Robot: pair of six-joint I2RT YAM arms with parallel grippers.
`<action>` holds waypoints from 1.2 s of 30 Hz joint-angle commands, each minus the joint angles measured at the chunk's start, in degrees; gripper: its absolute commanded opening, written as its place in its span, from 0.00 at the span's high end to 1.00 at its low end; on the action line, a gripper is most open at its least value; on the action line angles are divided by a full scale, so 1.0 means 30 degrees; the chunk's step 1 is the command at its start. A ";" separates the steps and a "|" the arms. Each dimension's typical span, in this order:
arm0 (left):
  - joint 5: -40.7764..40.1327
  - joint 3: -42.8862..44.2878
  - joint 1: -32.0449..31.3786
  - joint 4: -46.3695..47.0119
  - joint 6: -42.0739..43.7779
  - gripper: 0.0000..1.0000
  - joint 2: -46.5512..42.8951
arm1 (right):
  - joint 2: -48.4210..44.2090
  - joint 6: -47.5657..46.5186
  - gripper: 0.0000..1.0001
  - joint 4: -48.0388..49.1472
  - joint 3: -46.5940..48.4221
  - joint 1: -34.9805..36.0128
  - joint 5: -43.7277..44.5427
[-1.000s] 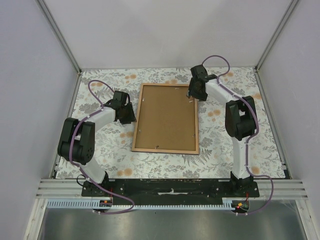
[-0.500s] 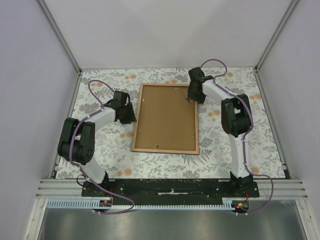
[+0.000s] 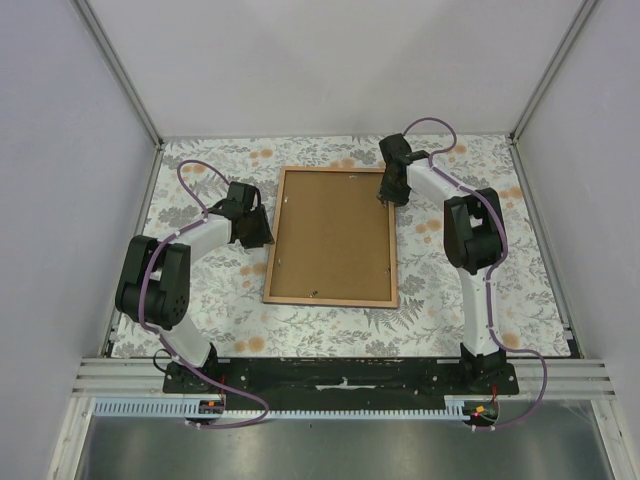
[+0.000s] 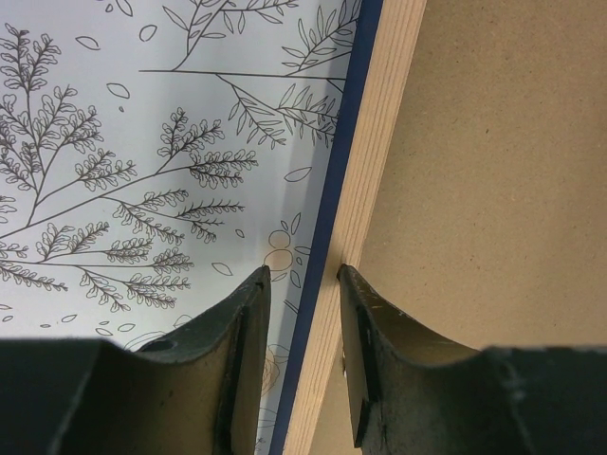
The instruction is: Put the photo into the frame
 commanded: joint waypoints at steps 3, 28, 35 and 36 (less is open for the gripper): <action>0.0244 -0.0351 -0.0270 -0.0357 0.0315 0.58 0.0138 | -0.0208 -0.0718 0.62 0.0184 -0.0625 0.0116 0.0026; 0.0185 -0.0410 -0.0242 -0.0415 0.0315 0.58 -0.0009 | -0.1321 -0.2916 0.62 0.1326 -0.2530 0.0174 -0.0677; 0.0186 -0.0381 -0.0271 -0.0415 0.0344 0.58 0.0021 | -0.1555 -0.2976 0.60 0.1472 -0.2822 0.0145 -0.0677; 0.0156 -0.0410 -0.0271 -0.0415 0.0316 0.58 0.0020 | -0.1614 -0.2975 0.58 0.1531 -0.2939 0.0145 -0.0765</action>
